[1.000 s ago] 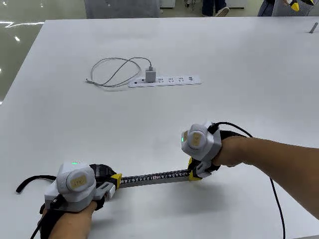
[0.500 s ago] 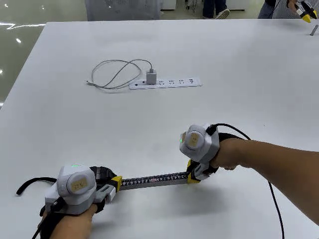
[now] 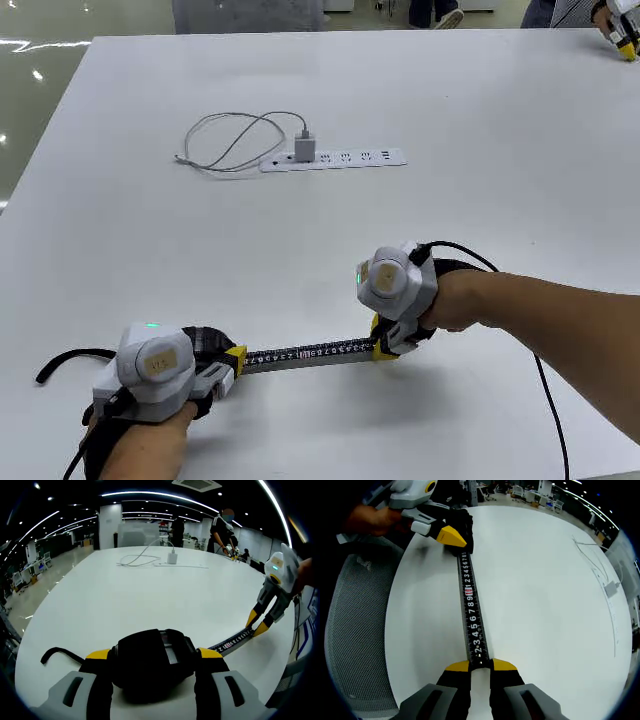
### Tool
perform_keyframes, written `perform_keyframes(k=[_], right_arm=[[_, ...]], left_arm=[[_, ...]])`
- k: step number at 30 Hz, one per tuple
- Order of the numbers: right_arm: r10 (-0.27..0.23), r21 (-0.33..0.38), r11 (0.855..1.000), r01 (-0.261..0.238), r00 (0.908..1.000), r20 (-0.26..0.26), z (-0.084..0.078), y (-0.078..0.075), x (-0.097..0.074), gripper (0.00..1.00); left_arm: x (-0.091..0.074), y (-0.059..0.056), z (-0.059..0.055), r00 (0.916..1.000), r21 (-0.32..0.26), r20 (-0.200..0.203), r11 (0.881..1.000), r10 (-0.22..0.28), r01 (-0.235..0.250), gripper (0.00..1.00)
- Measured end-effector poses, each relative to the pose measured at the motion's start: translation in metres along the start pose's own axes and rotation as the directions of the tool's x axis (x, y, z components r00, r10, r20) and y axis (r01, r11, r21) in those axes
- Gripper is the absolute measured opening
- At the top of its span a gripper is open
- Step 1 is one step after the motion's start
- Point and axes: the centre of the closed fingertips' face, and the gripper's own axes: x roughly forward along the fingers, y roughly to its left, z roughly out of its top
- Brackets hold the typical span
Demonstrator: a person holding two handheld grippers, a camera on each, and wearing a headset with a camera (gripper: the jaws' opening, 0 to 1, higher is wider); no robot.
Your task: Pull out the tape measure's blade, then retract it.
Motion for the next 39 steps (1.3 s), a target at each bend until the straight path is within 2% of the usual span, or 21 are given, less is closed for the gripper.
perform_keyframes(k=[6, 10, 13, 20, 23, 32, 39], right_arm=[[-0.003, 0.006, 1.0, 0.003, 1.0, 0.004, 0.003, 0.001, 0.001, 0.1], [-0.008, -0.023, 1.0, 0.008, 1.0, -0.001, 0.004, 0.002, 0.001, 0.1], [-0.008, -0.006, 1.0, 0.008, 0.9999, 0.009, 0.006, 0.001, 0.002, 0.1], [-0.012, -0.016, 1.0, 0.012, 0.9999, 0.006, 0.01, 0.002, 0.003, 0.1], [-0.008, -0.038, 0.999, 0.009, 0.9999, 0.013, 0.012, 0.002, 0.003, 0.1], [-0.008, -0.012, 1.0, 0.008, 1.0, -0.001, 0.017, 0.002, 0.003, 0.1], [-0.006, -0.024, 1.0, 0.006, 1.0, 0.002, 0.018, 0.002, 0.004, 0.1]], left_arm=[[0.0, 0.0, 0.0, 1.0, -0.001, -0.005, 1.0, -0.001, 0.001, 0.62], [0.0, 0.0, 0.0, 1.0, -0.001, -0.005, 1.0, -0.001, 0.001, 0.62], [0.0, 0.0, 0.0, 1.0, -0.002, -0.007, 1.0, -0.001, 0.001, 0.62], [0.0, 0.0, -0.001, 1.0, -0.002, -0.007, 1.0, -0.001, 0.001, 0.63], [0.0, 0.0, -0.001, 1.0, -0.003, -0.007, 1.0, -0.001, 0.001, 0.63], [0.0, 0.0, 0.0, 1.0, -0.005, -0.007, 1.0, -0.001, 0.001, 0.63], [0.0, 0.0, 0.0, 1.0, -0.006, -0.008, 1.0, -0.002, 0.002, 0.63]])
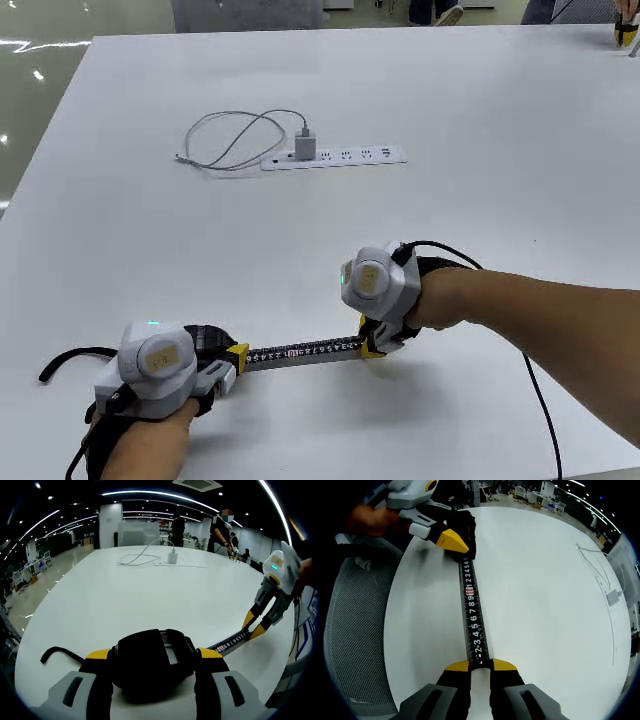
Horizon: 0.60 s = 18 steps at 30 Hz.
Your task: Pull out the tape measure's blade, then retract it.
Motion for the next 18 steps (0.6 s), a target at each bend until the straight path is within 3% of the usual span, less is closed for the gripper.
perform_keyframes(k=[18], right_arm=[[0.005, 0.016, 1.0, -0.005, 1.0, -0.007, 0.0076, 0.0004, 0.0032, 0.1]], left_arm=[[-0.0009, 0.0002, -0.0003, 1.0, 0.0, 0.007, 1.0, -0.001, 0.001, 0.62]])
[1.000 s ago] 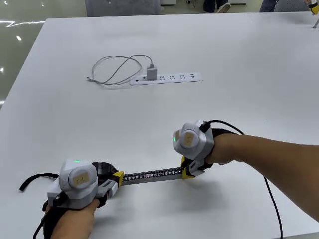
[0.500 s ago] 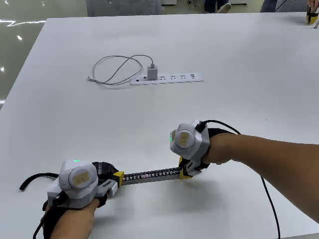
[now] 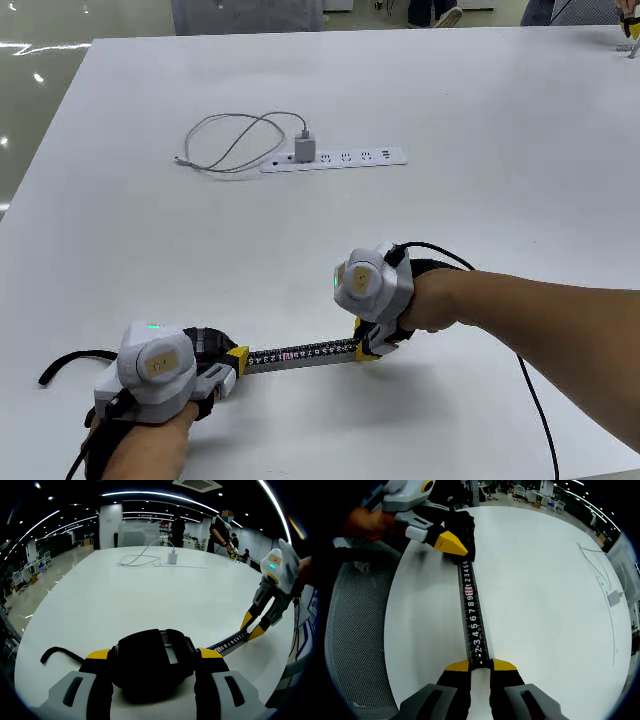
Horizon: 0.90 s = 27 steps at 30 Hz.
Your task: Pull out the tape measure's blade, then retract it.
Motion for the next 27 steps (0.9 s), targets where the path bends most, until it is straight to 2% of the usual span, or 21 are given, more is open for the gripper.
perform_keyframes(k=[10, 14, 17, 27], right_arm=[[-0.004, 0.008, 1.0, 0.004, 1.0, -0.001, 0.0032, 0.002, 0.0006, 0.1], [-0.006, 0.003, 1.0, 0.006, 1.0, -0.004, 0.005, 0.0018, 0.0013, 0.1], [-0.007, -0.002, 1.0, 0.007, 0.9999, -0.007, 0.0062, 0.0021, 0.0019, 0.1], [-0.003, 0.0, 1.0, 0.003, 0.9999, 0.016, 0.0099, 0.0022, 0.0029, 0.1]], left_arm=[[0.0002, 0.0004, 0.0001, 1.0, -0.001, -0.003, 1.0, 0.003, -0.003, 0.63], [-0.0011, 0.0003, 0.0004, 0.9998, -0.001, 0.019, 1.0, -0.003, 0.003, 0.62], [-0.0005, -0.0004, 0.001, 0.9999, 0.011, 0.008, 1.0, -0.007, 0.006, 0.62], [-0.0005, -0.0004, 0.0011, 0.9997, 0.007, 0.017, 1.0, -0.014, 0.014, 0.62]])
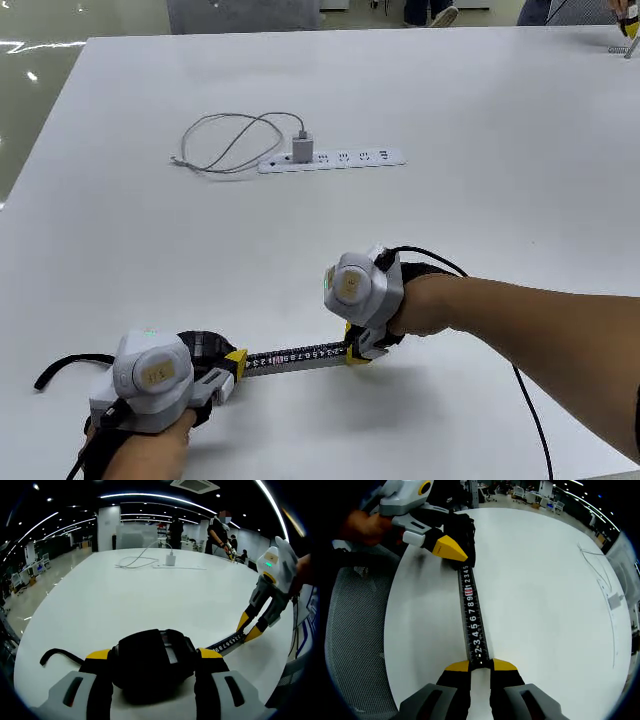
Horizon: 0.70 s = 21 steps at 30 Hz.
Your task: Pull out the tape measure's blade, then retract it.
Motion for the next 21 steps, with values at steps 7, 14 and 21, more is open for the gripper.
perform_keyframes(k=[7, 14, 21], right_arm=[[0.005, -0.022, 1.0, -0.005, 1.0, 0.008, 0.0025, 0.0005, 0.0013, 0.1], [0.014, -0.025, 1.0, -0.014, 0.9999, 0.009, 0.0066, 0.0008, 0.0033, 0.1], [0.015, -0.031, 0.999, -0.015, 0.9998, 0.009, 0.0101, 0.0013, 0.0046, 0.1]], left_arm=[[0.0006, 0.0006, -0.0003, 0.9999, -0.014, -0.012, 1.0, -0.01, 0.01, 0.62], [0.0002, 0.0005, -0.0017, 0.9996, -0.015, -0.019, 1.0, -0.02, 0.019, 0.62], [-0.0001, 0.0008, -0.0019, 0.9996, -0.019, -0.02, 1.0, -0.022, 0.021, 0.62]])
